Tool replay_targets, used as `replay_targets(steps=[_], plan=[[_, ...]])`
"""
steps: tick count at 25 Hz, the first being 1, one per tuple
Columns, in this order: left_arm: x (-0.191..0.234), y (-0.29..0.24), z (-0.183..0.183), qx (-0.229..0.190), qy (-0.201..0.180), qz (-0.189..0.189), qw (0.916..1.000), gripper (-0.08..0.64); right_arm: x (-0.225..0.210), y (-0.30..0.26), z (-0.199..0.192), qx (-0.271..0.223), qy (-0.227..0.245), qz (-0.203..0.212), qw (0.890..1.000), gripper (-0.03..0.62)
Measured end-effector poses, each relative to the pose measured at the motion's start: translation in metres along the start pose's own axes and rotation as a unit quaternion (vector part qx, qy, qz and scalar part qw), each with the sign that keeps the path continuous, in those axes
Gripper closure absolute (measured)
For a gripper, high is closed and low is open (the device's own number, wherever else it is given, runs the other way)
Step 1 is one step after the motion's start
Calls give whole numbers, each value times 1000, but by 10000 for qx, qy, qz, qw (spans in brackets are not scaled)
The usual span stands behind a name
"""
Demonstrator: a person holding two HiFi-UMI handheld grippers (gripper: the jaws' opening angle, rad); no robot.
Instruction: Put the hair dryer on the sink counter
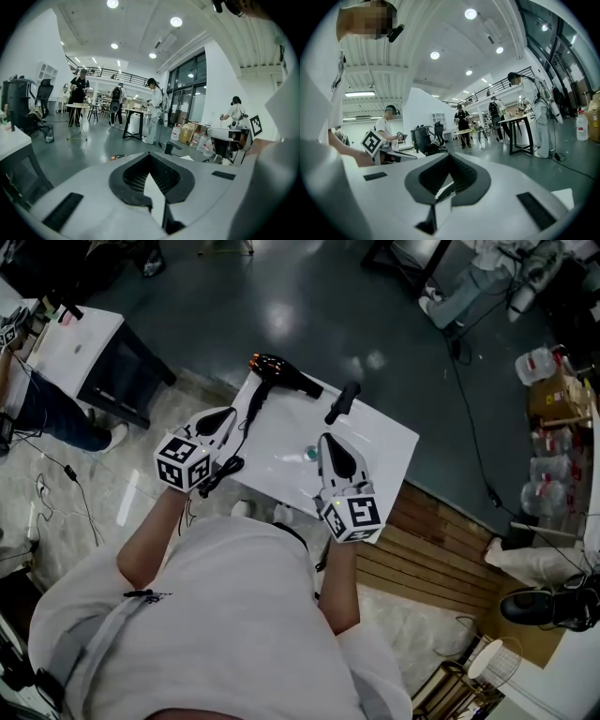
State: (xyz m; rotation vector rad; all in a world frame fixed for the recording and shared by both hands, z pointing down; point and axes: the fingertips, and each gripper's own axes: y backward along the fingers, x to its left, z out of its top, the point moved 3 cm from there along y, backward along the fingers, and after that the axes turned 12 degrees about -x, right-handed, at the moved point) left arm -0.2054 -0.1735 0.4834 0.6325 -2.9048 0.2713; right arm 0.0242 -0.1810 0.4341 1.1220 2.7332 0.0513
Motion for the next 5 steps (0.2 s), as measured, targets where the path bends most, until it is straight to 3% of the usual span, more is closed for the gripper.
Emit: replay_targets(steps=[5], plan=[[9, 4, -4, 68, 32, -28, 10000, 557, 8, -6, -4, 26, -9, -48, 10000, 584]])
